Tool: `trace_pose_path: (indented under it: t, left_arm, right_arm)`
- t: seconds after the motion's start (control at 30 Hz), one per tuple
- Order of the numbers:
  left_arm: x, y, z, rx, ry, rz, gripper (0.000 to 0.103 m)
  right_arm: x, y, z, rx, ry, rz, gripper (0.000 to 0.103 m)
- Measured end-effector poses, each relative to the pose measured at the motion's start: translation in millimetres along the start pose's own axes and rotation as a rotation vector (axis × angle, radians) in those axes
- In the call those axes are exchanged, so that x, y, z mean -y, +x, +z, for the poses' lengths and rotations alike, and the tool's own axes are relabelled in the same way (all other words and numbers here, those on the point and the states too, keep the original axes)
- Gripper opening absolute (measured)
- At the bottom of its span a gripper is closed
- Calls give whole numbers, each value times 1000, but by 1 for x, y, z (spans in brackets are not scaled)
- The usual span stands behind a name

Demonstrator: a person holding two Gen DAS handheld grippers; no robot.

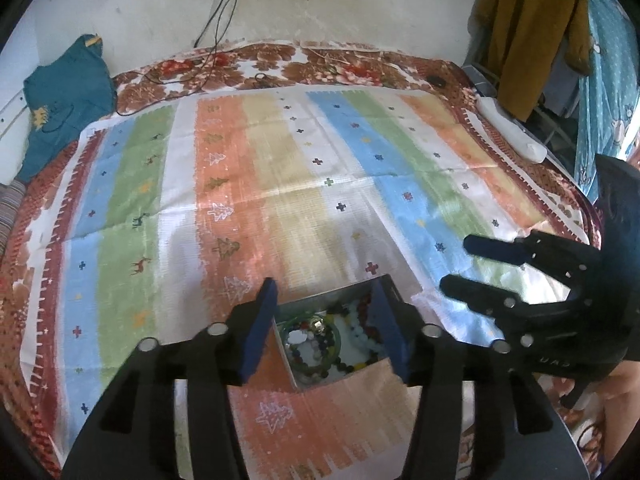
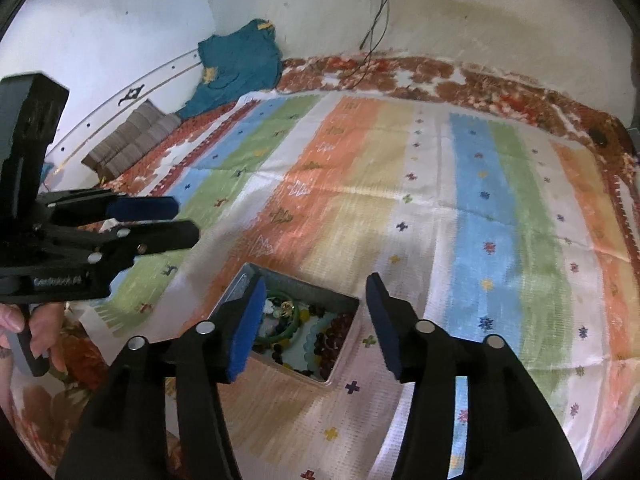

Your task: Organize jewelry

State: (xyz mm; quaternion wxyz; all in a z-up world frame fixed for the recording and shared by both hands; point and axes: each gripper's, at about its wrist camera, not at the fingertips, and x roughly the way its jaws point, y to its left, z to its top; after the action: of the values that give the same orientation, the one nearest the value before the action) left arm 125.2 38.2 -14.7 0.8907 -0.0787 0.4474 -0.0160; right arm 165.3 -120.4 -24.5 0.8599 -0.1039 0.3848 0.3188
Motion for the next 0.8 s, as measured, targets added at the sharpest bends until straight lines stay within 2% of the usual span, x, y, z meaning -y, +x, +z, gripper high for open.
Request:
trace_pose_path:
  t: [0.1,0.17,0.33,0.47,0.6,0.67,0.8]
  left_arm:
    - [2,-6,-6,-3,12,-8,70]
    - [2,-11,-11,5,17,-4,75]
    - [1,-21,-24,19,19,17,90]
    - [1,-34,-36,60,6,45,97]
    - [2,-44,-46,93,0,71,97]
    - [5,-47,-47,108,15,95,97]
    - [7,-51,-47,133,15,94,97]
  right_arm:
    - [0,-8,-2,27,-6,-23,59]
    - [1,-11,-2,28,2,1,64]
    - [-5,-21,-7,58,-15,-16,78]
    - [-7,-26,-12,69,-22,-29,86]
    - [-7,-34,-19,89,-11,-17,93]
    - [-7,-40,-23,102,-2,-1,95]
    - [-8,-48,-31,116,-7,1,96]
